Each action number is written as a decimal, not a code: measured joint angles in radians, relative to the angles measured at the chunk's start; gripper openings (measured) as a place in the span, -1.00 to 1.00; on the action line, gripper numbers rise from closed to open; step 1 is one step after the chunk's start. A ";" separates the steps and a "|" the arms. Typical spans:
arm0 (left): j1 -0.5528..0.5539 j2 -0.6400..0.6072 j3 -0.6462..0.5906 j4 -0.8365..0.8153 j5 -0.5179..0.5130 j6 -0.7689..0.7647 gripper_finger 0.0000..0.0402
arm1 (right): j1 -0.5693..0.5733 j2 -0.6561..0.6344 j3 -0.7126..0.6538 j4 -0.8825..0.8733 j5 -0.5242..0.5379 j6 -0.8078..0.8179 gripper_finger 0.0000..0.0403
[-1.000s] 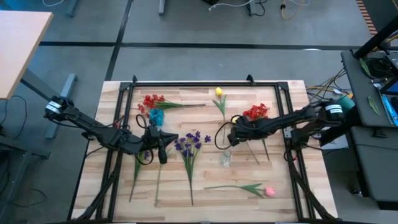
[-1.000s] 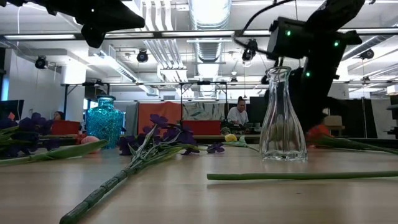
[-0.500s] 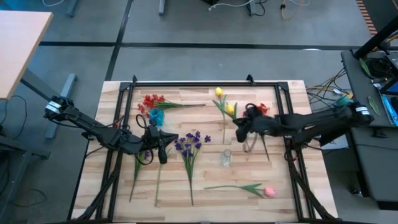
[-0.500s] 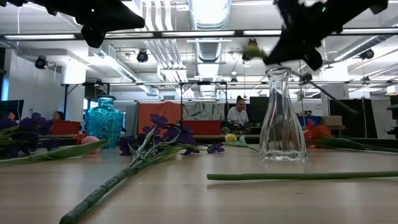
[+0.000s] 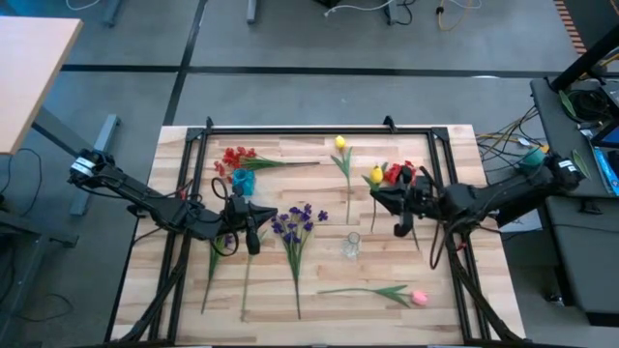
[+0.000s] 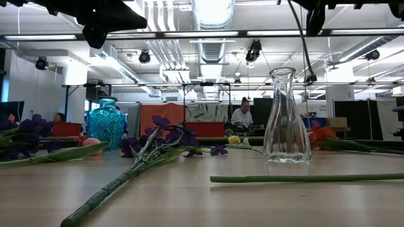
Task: Sort flowers into vase by color
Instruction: Put the bottom yellow tulip into the transparent vase, then put the left violet flowers into the blue vase
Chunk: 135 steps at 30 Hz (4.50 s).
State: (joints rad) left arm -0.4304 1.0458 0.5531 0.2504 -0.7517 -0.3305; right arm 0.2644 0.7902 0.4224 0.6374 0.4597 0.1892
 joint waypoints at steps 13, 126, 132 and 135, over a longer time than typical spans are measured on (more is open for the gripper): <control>0.000 0.000 0.000 0.000 -0.002 0.007 -1.00 | 0.009 0.190 -0.017 0.401 -0.183 -0.107 -0.91; -0.248 0.438 0.166 -1.155 0.800 -1.561 -0.91 | 0.015 0.031 0.070 -0.490 -0.198 0.161 0.32; -0.248 0.418 0.257 -1.216 0.791 -1.482 -0.94 | 0.015 0.031 0.075 -0.492 -0.198 0.158 0.31; -0.246 0.377 0.336 -1.295 0.721 -1.431 -0.98 | 0.015 0.030 0.075 -0.492 -0.198 0.159 0.31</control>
State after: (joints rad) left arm -0.6765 1.4228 0.8893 -1.0448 -0.0302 -1.7613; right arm 0.2790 0.8204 0.4976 0.1453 0.2619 0.3481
